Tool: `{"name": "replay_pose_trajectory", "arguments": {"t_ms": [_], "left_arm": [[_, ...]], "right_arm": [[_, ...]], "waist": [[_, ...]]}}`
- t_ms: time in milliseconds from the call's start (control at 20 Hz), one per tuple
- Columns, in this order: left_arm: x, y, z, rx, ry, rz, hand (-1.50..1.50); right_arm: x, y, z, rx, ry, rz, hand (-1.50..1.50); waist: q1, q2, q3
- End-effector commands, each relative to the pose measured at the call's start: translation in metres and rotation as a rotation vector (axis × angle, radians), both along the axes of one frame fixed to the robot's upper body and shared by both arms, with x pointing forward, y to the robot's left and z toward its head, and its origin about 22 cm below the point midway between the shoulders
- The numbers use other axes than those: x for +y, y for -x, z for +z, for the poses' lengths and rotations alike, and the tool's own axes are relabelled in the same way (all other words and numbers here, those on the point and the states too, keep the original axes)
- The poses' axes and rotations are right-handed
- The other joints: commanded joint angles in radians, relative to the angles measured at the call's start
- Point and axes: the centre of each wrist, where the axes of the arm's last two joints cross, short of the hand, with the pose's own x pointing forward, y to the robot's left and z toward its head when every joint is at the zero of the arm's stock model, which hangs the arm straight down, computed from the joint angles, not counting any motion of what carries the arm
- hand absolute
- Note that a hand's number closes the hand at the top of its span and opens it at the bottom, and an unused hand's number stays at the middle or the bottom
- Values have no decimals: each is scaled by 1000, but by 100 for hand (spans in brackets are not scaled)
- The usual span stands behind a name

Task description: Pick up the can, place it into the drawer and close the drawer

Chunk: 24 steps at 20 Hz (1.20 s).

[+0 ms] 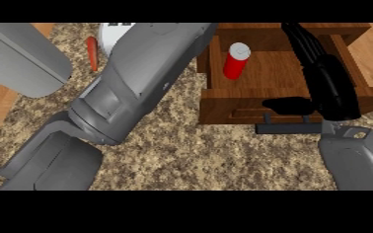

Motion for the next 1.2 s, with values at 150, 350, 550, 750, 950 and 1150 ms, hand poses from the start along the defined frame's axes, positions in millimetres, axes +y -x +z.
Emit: {"name": "replay_pose_trajectory", "arguments": {"t_ms": [150,350,550,750,950,1150], "left_arm": [[31,-12,-2,2,40,-8,-150],[28,-11,-11,7,22,16,-150],[42,-14,6,21,1,9,-150],[59,-18,2,4,11,42,-150],[59,-14,7,16,16,24,-150],[99,-21,18,15,2,37,-150]], "right_arm": [[16,-35,-51,2,168,-18,-150],[31,-67,-64,2,181,-55,-150],[30,-84,-82,-26,197,-87,-150],[38,-107,-67,-91,200,-155,-150],[39,-116,-75,-152,198,-210,-150],[28,-132,-58,-159,211,-234,-150]], "waist": [[29,-9,-1],[44,-7,0],[54,-10,0],[58,-9,0],[75,-9,0],[91,-8,0]]}}
